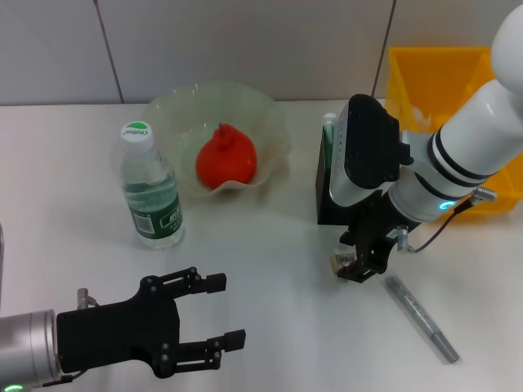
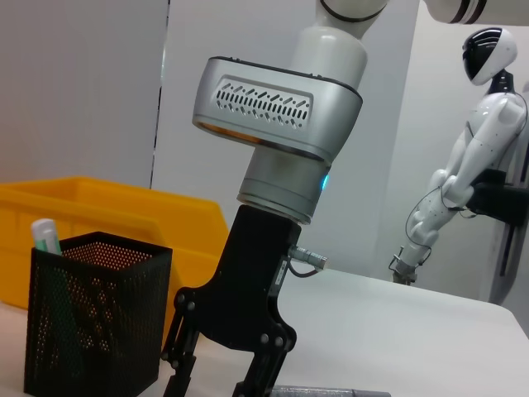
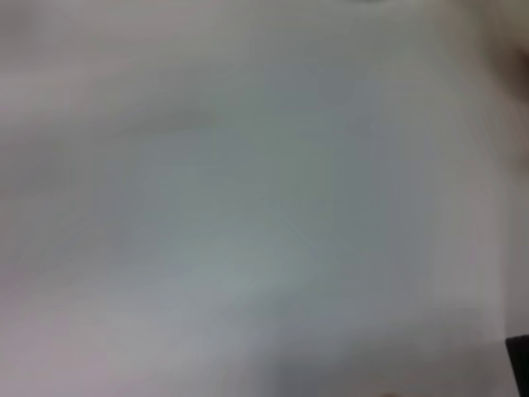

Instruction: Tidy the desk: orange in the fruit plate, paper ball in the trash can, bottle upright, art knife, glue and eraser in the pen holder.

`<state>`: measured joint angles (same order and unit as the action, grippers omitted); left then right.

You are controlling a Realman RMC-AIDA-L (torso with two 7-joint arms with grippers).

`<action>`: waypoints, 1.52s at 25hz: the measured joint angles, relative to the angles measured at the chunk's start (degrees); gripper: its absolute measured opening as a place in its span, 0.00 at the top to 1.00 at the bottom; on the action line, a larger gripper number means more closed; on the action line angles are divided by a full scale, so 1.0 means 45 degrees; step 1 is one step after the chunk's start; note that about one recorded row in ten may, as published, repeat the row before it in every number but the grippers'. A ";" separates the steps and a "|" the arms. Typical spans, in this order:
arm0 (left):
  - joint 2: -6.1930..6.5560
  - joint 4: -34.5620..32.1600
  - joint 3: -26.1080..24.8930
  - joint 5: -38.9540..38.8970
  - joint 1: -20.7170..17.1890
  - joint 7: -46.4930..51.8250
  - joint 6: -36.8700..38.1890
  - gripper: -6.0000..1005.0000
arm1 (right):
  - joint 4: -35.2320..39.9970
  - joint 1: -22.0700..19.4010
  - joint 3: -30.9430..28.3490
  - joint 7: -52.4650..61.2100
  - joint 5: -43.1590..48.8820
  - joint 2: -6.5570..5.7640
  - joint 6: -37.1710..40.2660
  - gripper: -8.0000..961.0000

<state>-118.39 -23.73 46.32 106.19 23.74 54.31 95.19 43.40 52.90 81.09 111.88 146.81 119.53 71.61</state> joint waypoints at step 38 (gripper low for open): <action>0.0021 0.0020 -0.0001 -0.0062 -0.0023 0.0138 0.0112 0.20 | 0.1096 -0.0325 -0.1081 0.0311 -0.1003 -0.0044 0.0756 0.72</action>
<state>-118.29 -23.64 46.32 105.91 23.64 54.93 95.70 48.33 51.44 76.23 113.28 142.30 119.34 75.02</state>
